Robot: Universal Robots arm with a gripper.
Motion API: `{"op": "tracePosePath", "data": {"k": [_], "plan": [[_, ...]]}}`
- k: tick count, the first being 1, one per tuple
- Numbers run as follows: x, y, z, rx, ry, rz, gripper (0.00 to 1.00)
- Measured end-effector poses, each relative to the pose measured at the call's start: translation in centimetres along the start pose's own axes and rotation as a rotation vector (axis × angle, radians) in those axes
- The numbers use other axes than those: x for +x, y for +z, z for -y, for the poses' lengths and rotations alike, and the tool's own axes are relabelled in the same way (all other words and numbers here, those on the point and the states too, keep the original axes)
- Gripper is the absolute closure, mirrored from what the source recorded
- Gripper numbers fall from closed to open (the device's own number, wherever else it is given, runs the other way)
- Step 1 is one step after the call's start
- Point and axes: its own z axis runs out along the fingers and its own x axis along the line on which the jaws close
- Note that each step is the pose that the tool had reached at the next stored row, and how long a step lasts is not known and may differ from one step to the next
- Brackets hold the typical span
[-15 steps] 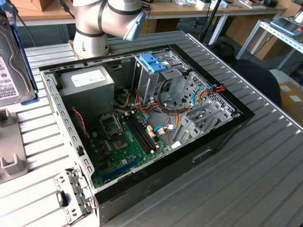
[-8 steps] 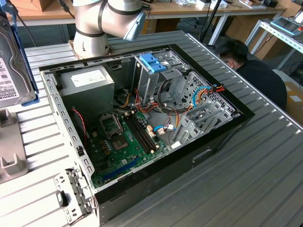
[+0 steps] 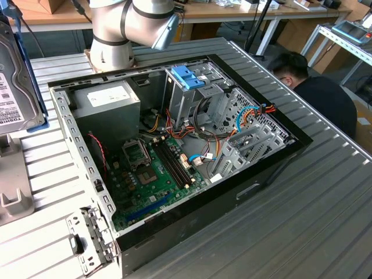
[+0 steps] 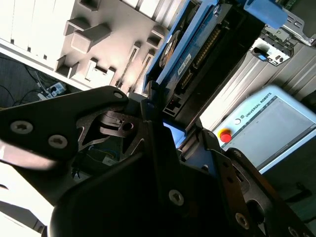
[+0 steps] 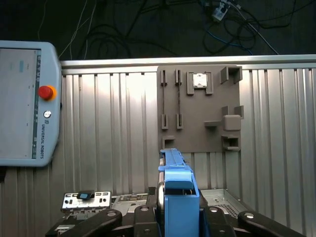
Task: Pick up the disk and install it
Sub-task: 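Pick up the disk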
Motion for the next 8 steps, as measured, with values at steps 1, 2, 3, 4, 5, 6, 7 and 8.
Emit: {"op": "tracePosePath", "data": {"k": [1, 2, 3, 4, 5, 6, 7, 8], "plan": [[0.03, 0.00, 0.00, 0.0000, 0.000, 0.0000, 0.63], [0.08, 0.00, 0.00, 0.0000, 0.000, 0.0000, 0.63], [0.12, 0.00, 0.00, 0.0000, 0.000, 0.0000, 0.63], [0.17, 0.00, 0.01, 0.0000, 0.000, 0.0000, 0.63], [0.21, -0.01, 0.01, 0.0000, 0.000, 0.0000, 0.63], [0.24, -0.01, 0.01, 0.0000, 0.000, 0.0000, 0.63], [0.27, -0.01, 0.01, 0.0000, 0.000, 0.0000, 0.63], [0.31, -0.01, 0.01, 0.0000, 0.000, 0.0000, 0.63]]}}
